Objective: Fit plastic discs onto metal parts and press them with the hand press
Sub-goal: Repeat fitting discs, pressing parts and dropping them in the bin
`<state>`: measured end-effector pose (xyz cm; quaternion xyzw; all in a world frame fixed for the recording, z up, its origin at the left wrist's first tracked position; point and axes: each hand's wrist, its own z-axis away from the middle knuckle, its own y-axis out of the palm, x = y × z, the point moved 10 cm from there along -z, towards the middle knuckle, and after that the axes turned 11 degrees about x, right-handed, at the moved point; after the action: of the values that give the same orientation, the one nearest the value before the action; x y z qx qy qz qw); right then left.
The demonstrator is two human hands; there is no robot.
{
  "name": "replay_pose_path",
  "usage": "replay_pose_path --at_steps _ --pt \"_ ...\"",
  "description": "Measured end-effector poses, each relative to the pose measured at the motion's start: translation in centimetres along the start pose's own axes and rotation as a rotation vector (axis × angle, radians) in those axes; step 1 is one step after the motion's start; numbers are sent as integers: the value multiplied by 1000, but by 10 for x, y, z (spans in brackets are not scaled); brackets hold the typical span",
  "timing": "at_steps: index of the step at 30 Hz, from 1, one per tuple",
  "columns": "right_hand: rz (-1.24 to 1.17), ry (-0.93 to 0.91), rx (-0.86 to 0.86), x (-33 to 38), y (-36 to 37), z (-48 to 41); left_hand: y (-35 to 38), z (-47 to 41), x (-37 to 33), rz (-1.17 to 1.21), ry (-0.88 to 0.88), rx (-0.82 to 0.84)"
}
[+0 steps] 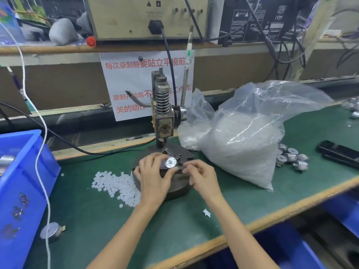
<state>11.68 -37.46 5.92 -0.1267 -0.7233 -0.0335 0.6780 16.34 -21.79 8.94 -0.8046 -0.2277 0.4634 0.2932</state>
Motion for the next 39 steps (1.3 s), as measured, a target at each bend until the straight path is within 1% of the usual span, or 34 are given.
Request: replay_pose_path --at_steps 2,4,7,10,16,18,22,25,29,31,33,35,36,39 --pt "-48 58 148 -16 9 13 10 25 -24 91 124 63" --pt "-113 75 201 -24 6 28 21 45 -37 145 146 121" --pt "-163 115 192 -32 -12 52 35 65 -53 203 136 179" --pt "-221 137 143 -38 -37 78 54 83 -78 245 171 272" --pt "-177 240 90 -56 -90 136 95 128 -121 279 219 403" --pt "-162 283 87 -68 -104 158 108 149 -133 244 267 443" --pt "-153 383 84 -99 -123 195 132 180 -151 26 370 495" --pt "-189 446 79 -124 -129 215 149 196 -160 -76 441 563" --pt "-264 507 39 -160 -142 232 173 210 -165 -208 464 661" --pt "-265 564 -30 -187 -155 241 179 213 -168 -258 477 682" --pt "-151 685 -123 -226 -175 251 179 214 -170 -243 496 673" --pt "104 820 -125 -267 -190 254 180 216 -165 -196 478 697" --pt "232 881 -86 -286 -194 254 182 217 -159 -186 449 731" --pt "580 1022 99 -332 -193 259 189 223 -141 -144 339 844"
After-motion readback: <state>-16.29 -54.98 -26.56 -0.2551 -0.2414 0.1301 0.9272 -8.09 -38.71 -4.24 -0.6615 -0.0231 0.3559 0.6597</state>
